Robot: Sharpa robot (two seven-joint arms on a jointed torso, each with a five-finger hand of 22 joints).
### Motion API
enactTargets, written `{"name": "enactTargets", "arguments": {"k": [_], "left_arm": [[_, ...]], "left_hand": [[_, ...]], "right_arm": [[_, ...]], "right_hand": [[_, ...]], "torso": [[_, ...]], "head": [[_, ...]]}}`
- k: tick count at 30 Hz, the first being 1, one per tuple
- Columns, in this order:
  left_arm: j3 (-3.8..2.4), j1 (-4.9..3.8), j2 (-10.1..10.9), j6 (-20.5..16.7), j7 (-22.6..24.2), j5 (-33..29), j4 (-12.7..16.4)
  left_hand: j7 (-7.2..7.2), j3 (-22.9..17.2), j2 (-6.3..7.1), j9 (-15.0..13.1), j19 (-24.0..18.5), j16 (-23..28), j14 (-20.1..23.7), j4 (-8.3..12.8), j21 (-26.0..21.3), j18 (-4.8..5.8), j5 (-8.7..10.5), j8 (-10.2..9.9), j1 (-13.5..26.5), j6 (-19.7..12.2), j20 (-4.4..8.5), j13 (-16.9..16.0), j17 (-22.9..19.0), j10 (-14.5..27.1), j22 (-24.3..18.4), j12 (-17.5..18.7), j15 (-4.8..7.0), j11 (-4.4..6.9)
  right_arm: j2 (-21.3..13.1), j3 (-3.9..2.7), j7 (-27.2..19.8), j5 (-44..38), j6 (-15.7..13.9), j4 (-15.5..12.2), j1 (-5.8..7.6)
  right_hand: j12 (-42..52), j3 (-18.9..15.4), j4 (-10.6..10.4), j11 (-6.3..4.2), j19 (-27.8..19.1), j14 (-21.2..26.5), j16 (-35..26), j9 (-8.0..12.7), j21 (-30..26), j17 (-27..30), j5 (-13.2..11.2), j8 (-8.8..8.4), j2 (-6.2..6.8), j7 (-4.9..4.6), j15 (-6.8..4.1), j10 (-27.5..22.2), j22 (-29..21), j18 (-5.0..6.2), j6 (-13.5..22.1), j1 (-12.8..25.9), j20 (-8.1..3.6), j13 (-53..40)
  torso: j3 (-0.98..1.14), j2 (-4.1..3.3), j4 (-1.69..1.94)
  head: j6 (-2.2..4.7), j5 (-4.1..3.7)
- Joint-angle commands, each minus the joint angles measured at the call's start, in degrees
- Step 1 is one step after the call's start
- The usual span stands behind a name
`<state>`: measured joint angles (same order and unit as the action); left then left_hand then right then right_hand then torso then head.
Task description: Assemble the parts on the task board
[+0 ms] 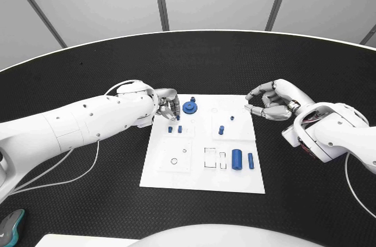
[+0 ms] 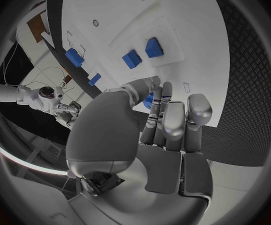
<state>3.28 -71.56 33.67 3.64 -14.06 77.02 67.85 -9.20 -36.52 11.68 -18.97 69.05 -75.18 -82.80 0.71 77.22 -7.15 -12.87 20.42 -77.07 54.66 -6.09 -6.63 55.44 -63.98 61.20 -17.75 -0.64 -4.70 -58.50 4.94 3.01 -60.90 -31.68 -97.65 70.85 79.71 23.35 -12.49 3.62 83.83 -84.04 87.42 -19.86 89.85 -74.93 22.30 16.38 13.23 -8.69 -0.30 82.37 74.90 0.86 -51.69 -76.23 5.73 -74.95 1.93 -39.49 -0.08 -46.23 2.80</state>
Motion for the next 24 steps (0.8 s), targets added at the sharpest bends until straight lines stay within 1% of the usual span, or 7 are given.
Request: {"name": "enactTargets", "arguments": {"k": [1,14,21,24], "left_arm": [[0.0,0.01,0.0,0.2,-0.2,0.0,0.0],[0.0,0.01,0.1,0.9,-0.9,0.0,-0.2],[0.01,0.01,0.4,0.3,-1.3,0.0,-0.6],[0.01,0.01,0.6,-0.4,-1.1,0.0,-0.8]], "left_hand": [[-0.19,0.2,0.41,0.1,-0.2,-0.2,0.1,0.3,-0.3,0.63,0.18,-0.3,0.2,-0.3,-0.14,0.1,-0.2,0.0,0.0,0.3,-0.11,-0.49],[-0.36,0.3,0.6,0.2,-0.3,-0.3,0.1,0.4,-0.4,0.61,0.19,-0.6,0.2,-0.5,-0.22,0.1,-0.3,0.0,-0.2,0.5,-0.22,-0.63],[-0.4,0.3,0.62,0.2,-0.4,-0.3,0.1,0.4,-0.4,0.58,0.18,-0.7,0.1,-0.6,-0.25,0.1,-0.3,0.0,-0.3,0.6,-0.25,-0.66],[-0.44,0.2,0.63,0.2,-0.4,-0.3,0.2,0.5,-0.4,0.57,0.17,-0.8,0.0,-0.6,-0.27,0.1,-0.4,0.0,-0.3,0.7,-0.28,-0.69]], "right_arm": [[0.0,0.0,0.0,0.0,0.0,0.0,0.0],[-0.1,0.0,0.0,0.0,-0.1,0.0,0.0],[-0.1,0.0,0.1,0.0,-0.1,0.1,0.0],[-0.1,0.0,0.2,0.0,0.0,0.2,0.0]], "right_hand": [[0.2,0.3,-0.1,-0.06,6.2,-4.6,-0.2,0.1,0.2,-9.1,0.1,0.21,0.1,0.18,-0.34,0.2,15.1,-0.86,-0.3,-0.5,-0.37,-6.0],[0.1,0.4,-0.1,-0.07,6.2,-4.6,-0.3,0.1,0.2,-9.1,0.2,0.29,0.24,0.18,-0.36,0.1,15.1,-0.86,-0.2,-0.4,-0.41,-5.9],[-0.1,0.4,-0.1,-0.06,6.2,-4.6,-0.3,0.1,0.2,-9.0,0.2,0.26,0.29,0.17,-0.36,-0.1,15.1,-0.86,-0.1,-0.4,-0.41,-5.7],[-2.9,0.6,-0.1,-0.04,6.2,-4.5,-0.5,0.2,0.2,-8.6,0.2,0.18,0.36,0.12,-0.34,-2.1,15.1,-0.86,0.1,-0.5,-0.4,-3.3]], "torso": [[0.01,-0.03,0.0],[-0.04,-0.03,0.05],[-0.05,-0.04,0.09],[-0.07,-0.02,0.08]], "head": [[-0.02,-0.04],[0.01,-0.05],[0.06,-0.09],[0.09,-0.07]]}}
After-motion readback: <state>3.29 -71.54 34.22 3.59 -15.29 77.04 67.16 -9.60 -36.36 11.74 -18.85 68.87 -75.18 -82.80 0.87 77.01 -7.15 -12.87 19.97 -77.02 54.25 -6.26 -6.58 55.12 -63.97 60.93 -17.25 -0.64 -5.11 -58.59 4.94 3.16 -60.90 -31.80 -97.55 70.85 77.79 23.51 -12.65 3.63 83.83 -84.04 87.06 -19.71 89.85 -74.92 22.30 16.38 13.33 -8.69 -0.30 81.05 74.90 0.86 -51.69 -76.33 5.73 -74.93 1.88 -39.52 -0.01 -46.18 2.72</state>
